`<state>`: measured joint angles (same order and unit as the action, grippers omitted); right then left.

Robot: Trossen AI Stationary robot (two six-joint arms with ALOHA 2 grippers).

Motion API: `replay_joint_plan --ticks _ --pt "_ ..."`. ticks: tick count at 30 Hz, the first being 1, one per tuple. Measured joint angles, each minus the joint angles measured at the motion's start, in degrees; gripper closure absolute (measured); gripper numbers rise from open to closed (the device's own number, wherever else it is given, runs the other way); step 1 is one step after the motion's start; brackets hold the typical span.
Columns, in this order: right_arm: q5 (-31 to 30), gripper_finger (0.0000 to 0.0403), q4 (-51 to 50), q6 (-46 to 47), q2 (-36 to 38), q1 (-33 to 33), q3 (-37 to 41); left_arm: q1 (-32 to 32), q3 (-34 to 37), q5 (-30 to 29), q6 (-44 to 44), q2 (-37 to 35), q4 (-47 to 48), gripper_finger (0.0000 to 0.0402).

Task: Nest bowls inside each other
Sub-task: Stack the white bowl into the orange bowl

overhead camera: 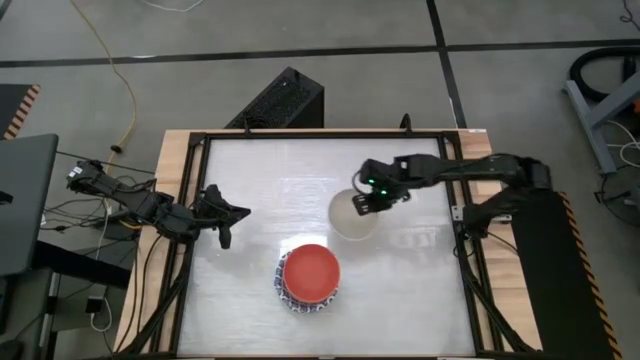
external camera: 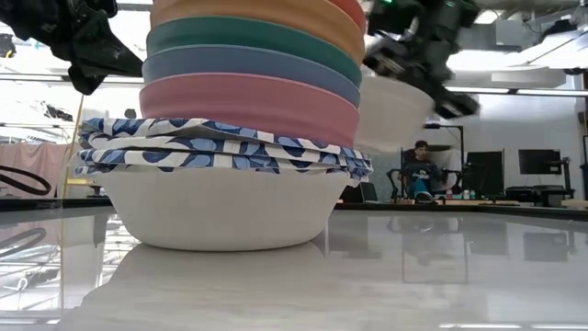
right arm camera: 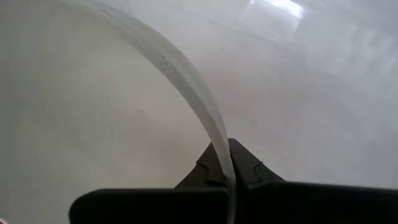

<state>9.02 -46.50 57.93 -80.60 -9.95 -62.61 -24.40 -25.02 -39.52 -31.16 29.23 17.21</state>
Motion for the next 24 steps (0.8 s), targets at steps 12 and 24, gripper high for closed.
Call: replay_joint_plan --ticks 12,24 --pt "-1.7 0.0398 -20.2 -18.0 -20.3 0.6 -35.8 0.0 0.0 0.2 -1.5 0.0 0.0 0.0401" --pt "-5.0 0.0398 -23.7 -25.8 -33.1 7.4 -56.7 0.0 0.0 0.7 -2.5 0.0 0.0 0.0401"
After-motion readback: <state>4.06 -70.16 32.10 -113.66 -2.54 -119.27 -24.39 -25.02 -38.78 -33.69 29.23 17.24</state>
